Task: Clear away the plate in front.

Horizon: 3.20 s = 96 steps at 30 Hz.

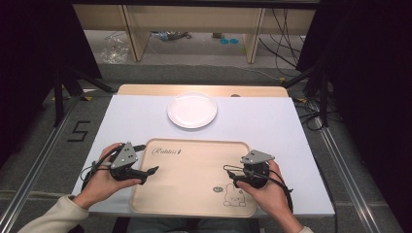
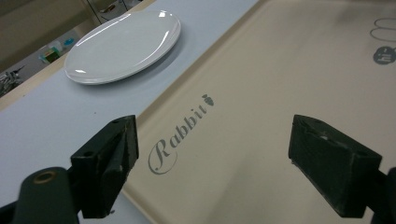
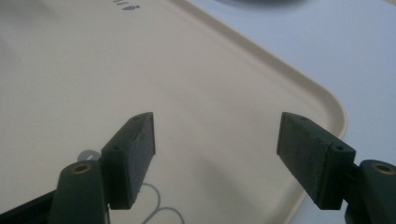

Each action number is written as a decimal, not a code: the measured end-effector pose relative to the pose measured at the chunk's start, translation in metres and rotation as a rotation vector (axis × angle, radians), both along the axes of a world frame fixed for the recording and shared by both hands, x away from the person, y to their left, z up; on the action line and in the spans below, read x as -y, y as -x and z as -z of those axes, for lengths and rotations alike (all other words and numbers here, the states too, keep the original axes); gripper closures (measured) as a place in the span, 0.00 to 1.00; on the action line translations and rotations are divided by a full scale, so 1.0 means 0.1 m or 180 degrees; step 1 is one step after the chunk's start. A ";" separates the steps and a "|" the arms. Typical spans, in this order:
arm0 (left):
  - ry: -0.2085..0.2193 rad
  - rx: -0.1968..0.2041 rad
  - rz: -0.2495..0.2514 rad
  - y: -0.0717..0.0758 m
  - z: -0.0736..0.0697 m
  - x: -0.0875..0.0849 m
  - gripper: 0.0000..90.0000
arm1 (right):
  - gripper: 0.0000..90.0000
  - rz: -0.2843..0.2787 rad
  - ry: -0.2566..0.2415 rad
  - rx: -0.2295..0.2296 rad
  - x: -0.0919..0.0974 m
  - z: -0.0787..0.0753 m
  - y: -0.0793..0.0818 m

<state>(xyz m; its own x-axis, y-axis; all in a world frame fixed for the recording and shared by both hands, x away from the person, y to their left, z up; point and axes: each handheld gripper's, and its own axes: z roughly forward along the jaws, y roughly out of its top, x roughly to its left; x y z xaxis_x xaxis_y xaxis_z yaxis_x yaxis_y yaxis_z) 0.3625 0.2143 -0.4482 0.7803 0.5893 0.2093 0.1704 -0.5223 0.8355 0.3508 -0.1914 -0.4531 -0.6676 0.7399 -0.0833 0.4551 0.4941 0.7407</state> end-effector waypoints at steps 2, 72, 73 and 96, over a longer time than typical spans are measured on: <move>-0.0046 0.0008 0.0005 0.00 -0.01 -0.01 0.18 | 0.31 -0.0005 0.0003 0.0018 0.00 0.00 0.00; -0.1130 0.0520 0.0128 -0.83 -0.21 0.78 0.33 | 0.29 0.0010 0.0037 0.0129 -0.01 0.01 -0.02; -0.1167 0.0513 0.0141 -0.85 -0.21 0.79 0.33 | 0.29 0.0005 0.0041 0.0125 0.00 0.01 -0.02; -0.1614 0.0493 0.0173 -1.38 -0.12 1.12 0.35 | 0.30 0.0007 0.0034 0.0097 0.00 0.01 -0.02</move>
